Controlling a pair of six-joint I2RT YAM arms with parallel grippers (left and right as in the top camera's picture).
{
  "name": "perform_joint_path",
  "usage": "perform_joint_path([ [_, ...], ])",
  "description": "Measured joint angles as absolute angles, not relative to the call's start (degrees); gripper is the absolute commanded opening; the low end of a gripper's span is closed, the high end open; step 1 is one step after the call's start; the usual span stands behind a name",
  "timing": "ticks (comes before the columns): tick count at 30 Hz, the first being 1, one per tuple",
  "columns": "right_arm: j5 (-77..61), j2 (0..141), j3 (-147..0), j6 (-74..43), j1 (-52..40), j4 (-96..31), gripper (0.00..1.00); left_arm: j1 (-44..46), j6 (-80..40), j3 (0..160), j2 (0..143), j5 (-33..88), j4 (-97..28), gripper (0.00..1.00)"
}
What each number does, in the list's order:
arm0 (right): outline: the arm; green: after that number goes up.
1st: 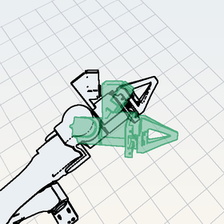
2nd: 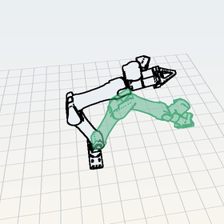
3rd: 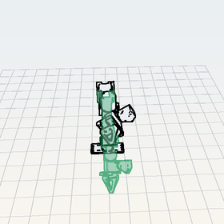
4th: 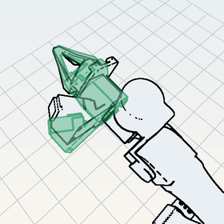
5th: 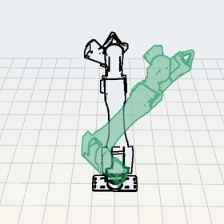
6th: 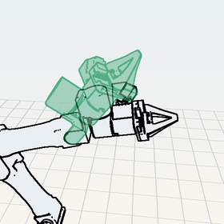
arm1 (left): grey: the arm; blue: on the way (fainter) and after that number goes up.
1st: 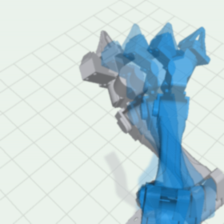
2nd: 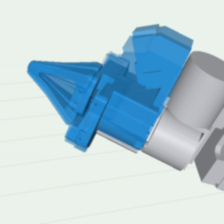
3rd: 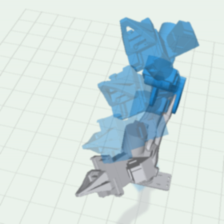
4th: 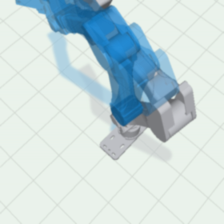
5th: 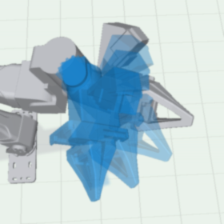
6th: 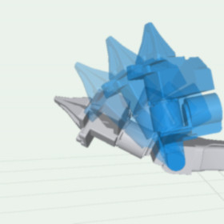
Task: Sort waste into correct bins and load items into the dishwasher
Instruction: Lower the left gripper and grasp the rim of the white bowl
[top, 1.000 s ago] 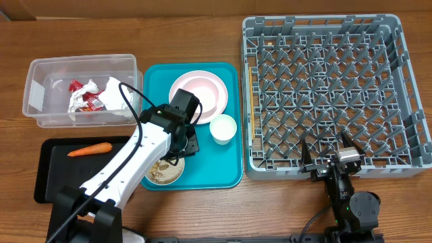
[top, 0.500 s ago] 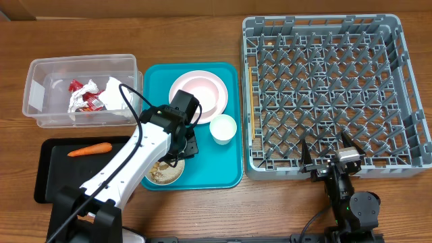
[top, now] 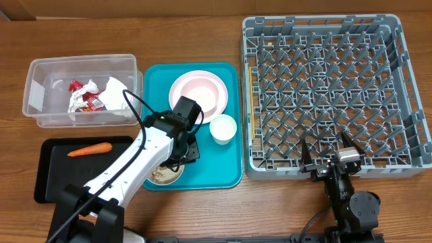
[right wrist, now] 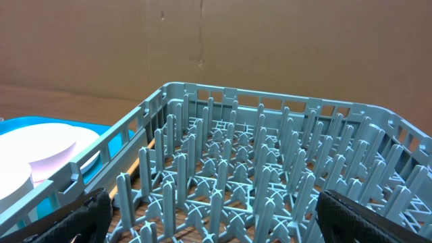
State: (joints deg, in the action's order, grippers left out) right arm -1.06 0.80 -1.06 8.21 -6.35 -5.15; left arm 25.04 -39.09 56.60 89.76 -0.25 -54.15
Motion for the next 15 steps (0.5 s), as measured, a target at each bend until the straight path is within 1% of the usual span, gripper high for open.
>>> perform_joint_path([
  [6, -1.04, 0.8, -1.06, 8.19, -6.35, -5.13, 1.0, 25.06, -39.11, 54.13, 89.76, -0.23, -51.16, 0.32],
  [12, -1.06, 0.8, -1.06, 8.19, -6.35, -5.15, 1.0, 25.04, -39.11, 53.04, 89.78, -0.23, -50.87, 0.31],
  [15, -1.06, 0.8, -1.06, 8.21, -6.35, -5.15, 1.0, 25.04, -39.16, 53.01, 89.78, -0.23, -50.74, 0.27],
])
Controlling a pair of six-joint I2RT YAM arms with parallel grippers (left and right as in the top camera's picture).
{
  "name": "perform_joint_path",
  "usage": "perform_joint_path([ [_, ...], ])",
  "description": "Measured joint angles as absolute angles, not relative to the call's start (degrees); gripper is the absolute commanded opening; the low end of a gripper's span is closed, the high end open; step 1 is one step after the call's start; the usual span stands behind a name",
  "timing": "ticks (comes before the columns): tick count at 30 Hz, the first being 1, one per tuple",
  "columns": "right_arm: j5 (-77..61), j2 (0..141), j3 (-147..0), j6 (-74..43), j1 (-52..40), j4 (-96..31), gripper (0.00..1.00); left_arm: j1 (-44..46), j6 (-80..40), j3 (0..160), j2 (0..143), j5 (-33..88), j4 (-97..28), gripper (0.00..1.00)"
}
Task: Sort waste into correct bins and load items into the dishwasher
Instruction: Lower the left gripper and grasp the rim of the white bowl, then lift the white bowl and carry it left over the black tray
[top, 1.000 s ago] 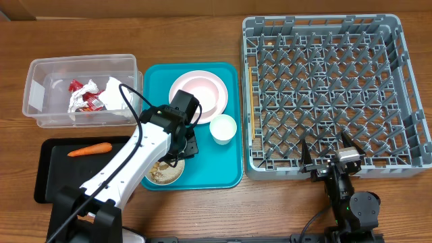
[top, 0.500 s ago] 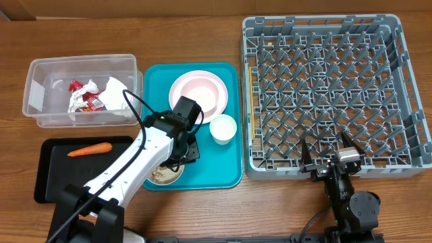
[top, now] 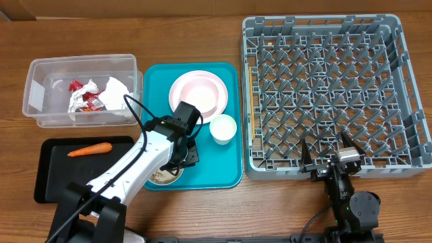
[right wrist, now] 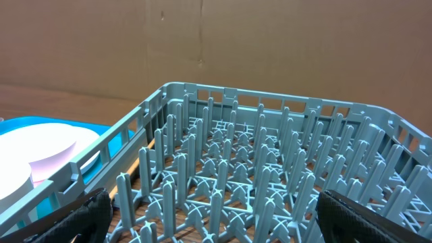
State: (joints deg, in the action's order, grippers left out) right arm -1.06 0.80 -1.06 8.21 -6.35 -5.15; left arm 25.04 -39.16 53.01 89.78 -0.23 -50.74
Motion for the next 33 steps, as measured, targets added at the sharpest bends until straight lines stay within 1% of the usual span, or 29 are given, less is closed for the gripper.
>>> perform_joint_path([
  [8, -1.04, 0.8, -1.06, 8.21, -6.35, -5.15, 1.0, 25.04, -39.33, 52.95, 89.78, -0.25, -50.02, 0.18],
  [12, -1.06, 0.8, -1.06, 8.21, -6.35, -5.13, 1.0, 25.04, -39.31, 52.95, 89.78, -0.23, -49.65, 0.16],
  [16, -1.04, 0.8, -1.06, 8.19, -6.35, -5.15, 1.0, 25.04, -39.31, 52.95, 89.78, -0.23, -49.65, 0.18],
  [18, -1.04, 0.78, -1.06, 8.21, -6.35, -5.17, 1.0, 25.04, -39.29, 52.95, 89.78, -0.23, -49.63, 0.25],
  [19, -1.06, 0.8, -1.06, 8.19, -6.37, -5.17, 1.0, 25.04, -39.33, 52.95, 89.78, -0.23, -49.63, 0.27],
  [20, -1.04, 0.8, -1.06, 8.21, -6.35, -5.17, 1.0, 25.06, -39.35, 52.95, 89.78, -0.25, -49.63, 0.19],
  [21, -1.04, 0.8, -1.06, 8.21, -6.35, -5.15, 1.0, 25.04, -39.31, 52.95, 89.78, -0.23, -49.63, 0.08],
  [22, -1.06, 0.8, -1.06, 8.21, -6.37, -5.15, 1.0, 25.04, -39.44, 52.95, 89.78, -0.23, -49.63, 0.04],
  [33, -1.06, 0.8, -1.06, 8.19, -6.35, -5.17, 1.0, 25.06, -39.48, 52.95, 89.78, -0.47, -49.67, 0.04],
])
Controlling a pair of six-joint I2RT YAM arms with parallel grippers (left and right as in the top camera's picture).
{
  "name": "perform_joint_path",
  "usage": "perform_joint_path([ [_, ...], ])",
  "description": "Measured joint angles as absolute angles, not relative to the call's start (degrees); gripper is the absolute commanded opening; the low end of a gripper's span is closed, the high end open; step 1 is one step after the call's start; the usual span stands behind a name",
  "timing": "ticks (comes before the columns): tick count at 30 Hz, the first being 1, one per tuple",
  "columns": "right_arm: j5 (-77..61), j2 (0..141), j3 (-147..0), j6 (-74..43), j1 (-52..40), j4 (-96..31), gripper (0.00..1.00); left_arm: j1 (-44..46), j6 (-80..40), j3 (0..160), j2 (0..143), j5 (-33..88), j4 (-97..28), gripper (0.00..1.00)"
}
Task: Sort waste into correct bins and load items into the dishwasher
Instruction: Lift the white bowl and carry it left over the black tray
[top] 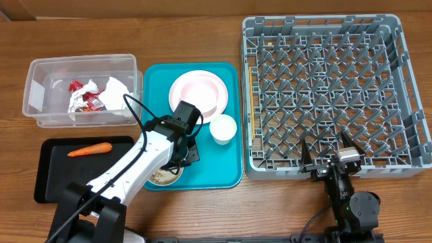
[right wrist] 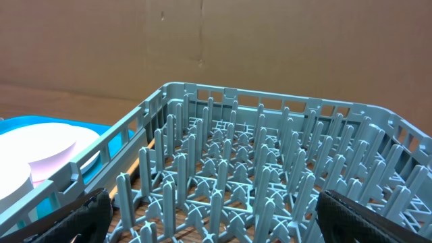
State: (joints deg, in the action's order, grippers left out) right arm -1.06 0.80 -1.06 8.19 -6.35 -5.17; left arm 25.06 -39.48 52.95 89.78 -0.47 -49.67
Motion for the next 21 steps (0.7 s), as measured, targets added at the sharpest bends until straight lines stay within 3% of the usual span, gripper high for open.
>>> perform_joint_path([
  [21, -1.04, 0.78, -1.06, 8.21, -6.35, -5.15, 1.0, 25.04, -37.08, 56.75, 88.4, -0.49, -54.7, 0.04],
])
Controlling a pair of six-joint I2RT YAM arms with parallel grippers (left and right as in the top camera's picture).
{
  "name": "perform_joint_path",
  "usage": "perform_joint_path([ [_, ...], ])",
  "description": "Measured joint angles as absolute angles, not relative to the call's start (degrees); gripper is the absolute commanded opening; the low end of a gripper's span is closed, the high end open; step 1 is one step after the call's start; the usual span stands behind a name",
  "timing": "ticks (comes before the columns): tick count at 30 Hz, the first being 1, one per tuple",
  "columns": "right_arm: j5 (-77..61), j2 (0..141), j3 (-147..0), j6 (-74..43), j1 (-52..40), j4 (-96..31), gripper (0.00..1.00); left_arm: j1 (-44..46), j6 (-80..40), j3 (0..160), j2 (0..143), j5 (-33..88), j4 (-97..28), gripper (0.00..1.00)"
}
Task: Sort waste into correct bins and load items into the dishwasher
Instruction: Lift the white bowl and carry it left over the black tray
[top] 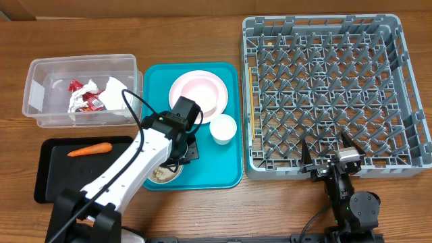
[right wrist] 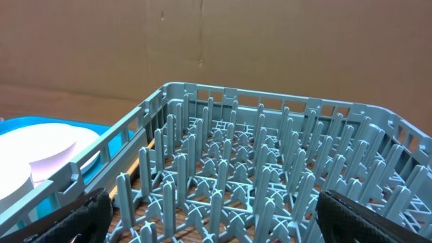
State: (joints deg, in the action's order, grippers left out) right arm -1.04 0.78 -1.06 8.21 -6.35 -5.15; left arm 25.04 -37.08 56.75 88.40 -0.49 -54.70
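On the teal tray (top: pixel 229 172) a pink plate (top: pixel 198 92) lies at the back. A white cup (top: pixel 223 128) stands to its right. A small bowl with brown food scraps (top: pixel 164 175) sits at the front left, half hidden under my left arm. My left gripper (top: pixel 186 151) is low over the tray just right of that bowl; its wrist hides the fingers. The grey dish rack (top: pixel 331 88) (right wrist: pixel 223 162) holds nothing. My right gripper (top: pixel 327 155) (right wrist: pixel 216 212) is open at the rack's front edge.
A clear bin (top: pixel 40 101) with wrappers and crumpled paper stands at the back left. A black tray (top: pixel 54 182) in front of it holds a carrot (top: pixel 90 150). A cardboard wall rises behind the rack.
My left wrist has shifted slightly up and to the left over the tray. The bowl, cup and plate lie where they were. The right arm has not moved.
At each earlier moment my left gripper was low over the tray beside the scrap bowl, with only small shifts of the wrist. It is still there now. The right gripper has stayed open at the rack's front edge throughout.
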Motion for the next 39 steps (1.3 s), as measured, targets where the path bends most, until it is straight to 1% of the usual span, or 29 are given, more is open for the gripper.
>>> perform_joint_path([
  [5, -1.06, 0.8, -1.06, 8.21, -6.37, -5.17, 1.0, 24.23, -35.94, 57.84, 86.17, -0.4, -56.84, 0.04],
  [10, -1.06, 0.8, -1.06, 8.21, -6.37, -5.17, 1.0, 20.67, -35.79, 57.91, 83.64, -0.47, -58.59, 0.04],
  [24, -1.06, 0.78, -1.06, 8.21, -6.35, -5.15, 1.0, 0.58, -28.62, 58.13, 71.46, 1.04, -60.23, 0.04],
  [31, -1.04, 0.8, -1.06, 8.19, -6.35, -5.15, 1.0, -8.75, -25.43, 58.13, 69.06, 2.92, -58.76, 0.04],
  [39, -1.06, 0.8, -1.06, 8.19, -6.35, -5.15, 1.0, -14.59, -23.53, 58.13, 69.06, 6.11, -56.99, 0.04],
])
